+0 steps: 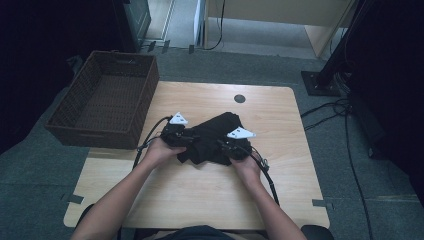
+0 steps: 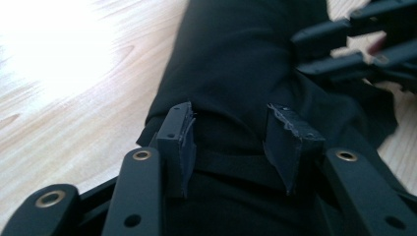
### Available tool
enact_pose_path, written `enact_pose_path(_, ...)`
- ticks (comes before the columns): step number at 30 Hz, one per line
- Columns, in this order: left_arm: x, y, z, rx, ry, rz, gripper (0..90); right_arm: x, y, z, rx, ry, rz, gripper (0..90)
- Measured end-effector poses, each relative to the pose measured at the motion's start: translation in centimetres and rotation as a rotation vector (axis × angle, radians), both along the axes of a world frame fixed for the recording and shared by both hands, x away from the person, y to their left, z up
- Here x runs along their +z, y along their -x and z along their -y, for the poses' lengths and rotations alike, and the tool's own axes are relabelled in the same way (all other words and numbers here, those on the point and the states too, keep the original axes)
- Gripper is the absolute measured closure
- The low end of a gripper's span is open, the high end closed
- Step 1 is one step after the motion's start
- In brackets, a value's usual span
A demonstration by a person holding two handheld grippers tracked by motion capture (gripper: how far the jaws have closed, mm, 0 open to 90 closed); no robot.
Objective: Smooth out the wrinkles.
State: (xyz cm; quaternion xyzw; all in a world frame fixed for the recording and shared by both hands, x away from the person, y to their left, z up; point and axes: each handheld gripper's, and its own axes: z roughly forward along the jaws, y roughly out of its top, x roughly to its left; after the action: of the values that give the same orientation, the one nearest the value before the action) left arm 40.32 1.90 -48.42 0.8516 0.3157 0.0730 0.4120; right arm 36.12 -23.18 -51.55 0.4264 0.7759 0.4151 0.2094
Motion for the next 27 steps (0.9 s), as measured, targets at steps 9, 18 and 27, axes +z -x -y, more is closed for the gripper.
enact_pose_path(9, 1.6, 0.0, 0.0, 0.01, 0.008, 0.005, 49.5, 2.8, 0.2, 0.3, -0.033, -0.096, -0.01, 57.9)
enact_pose_path(18, 3.3, -2.5, 0.1, 0.041, 0.016, 0.04, 48.4, 3.0, 1.0, -2.5, 0.021, -0.072, -0.027, 52.8)
enact_pose_path(27, 1.9, -3.1, 0.2, 0.023, -0.016, -0.005, 46.1, -0.1, 1.6, -1.3, 0.029, -0.016, -0.119, 53.0)
